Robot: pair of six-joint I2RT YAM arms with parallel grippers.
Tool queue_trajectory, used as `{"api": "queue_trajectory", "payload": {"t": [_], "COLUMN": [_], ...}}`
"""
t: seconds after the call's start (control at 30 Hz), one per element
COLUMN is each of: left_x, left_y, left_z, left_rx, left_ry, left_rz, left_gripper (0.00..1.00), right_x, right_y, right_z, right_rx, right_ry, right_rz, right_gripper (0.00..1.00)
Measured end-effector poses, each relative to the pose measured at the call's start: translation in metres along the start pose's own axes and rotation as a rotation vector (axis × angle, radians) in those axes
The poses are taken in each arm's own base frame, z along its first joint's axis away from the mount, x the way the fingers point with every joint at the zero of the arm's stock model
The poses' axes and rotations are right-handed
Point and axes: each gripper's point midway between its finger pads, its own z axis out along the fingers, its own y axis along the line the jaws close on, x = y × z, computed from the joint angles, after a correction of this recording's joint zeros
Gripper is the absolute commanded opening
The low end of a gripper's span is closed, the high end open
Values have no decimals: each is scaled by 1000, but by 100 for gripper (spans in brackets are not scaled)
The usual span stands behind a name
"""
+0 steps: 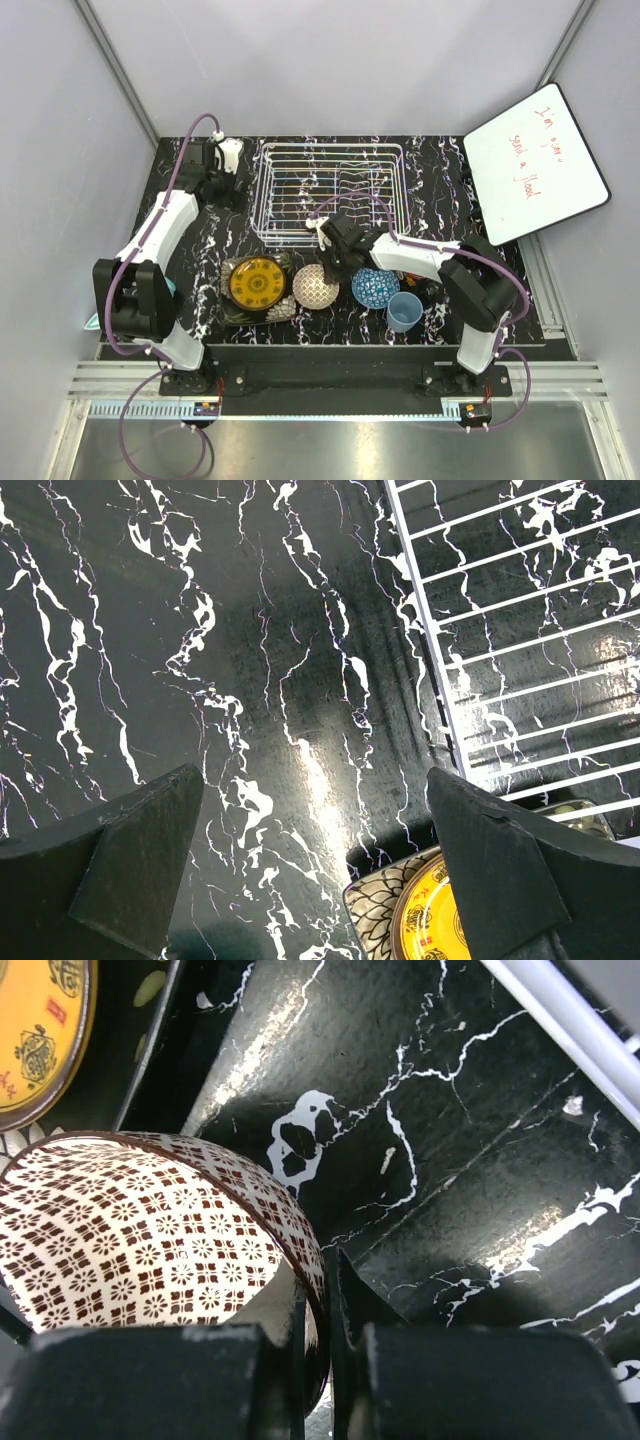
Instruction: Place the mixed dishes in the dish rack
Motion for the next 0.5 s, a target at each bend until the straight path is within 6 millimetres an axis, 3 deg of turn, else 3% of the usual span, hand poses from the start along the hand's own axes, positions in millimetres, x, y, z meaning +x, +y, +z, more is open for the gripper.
{"api": "queue_trajectory", "payload": {"t": [0.17,0.3,0.4,0.5], "left_x": [0,0,0,0], "left_y": [1,3,5,5], "left_z": [0,0,0,0], "left_rx": [-2,-5,-7,-7], "left_ry": [-1,-2,-2,-3], "left_rz": [-1,-1,-3,-5], "left_gripper": [99,99,99,99], "right_x": [-3,-17,-57,-117], "right_y": [-4,-17,-23,-27], "right_z": [-2,-17,-48,-101], "right_rx": [38,140,233,351], "right_ry": [-1,6,-50,-180], "right_rz": [-9,-38,-64,-80], "right_gripper": [0,0,0,0]}}
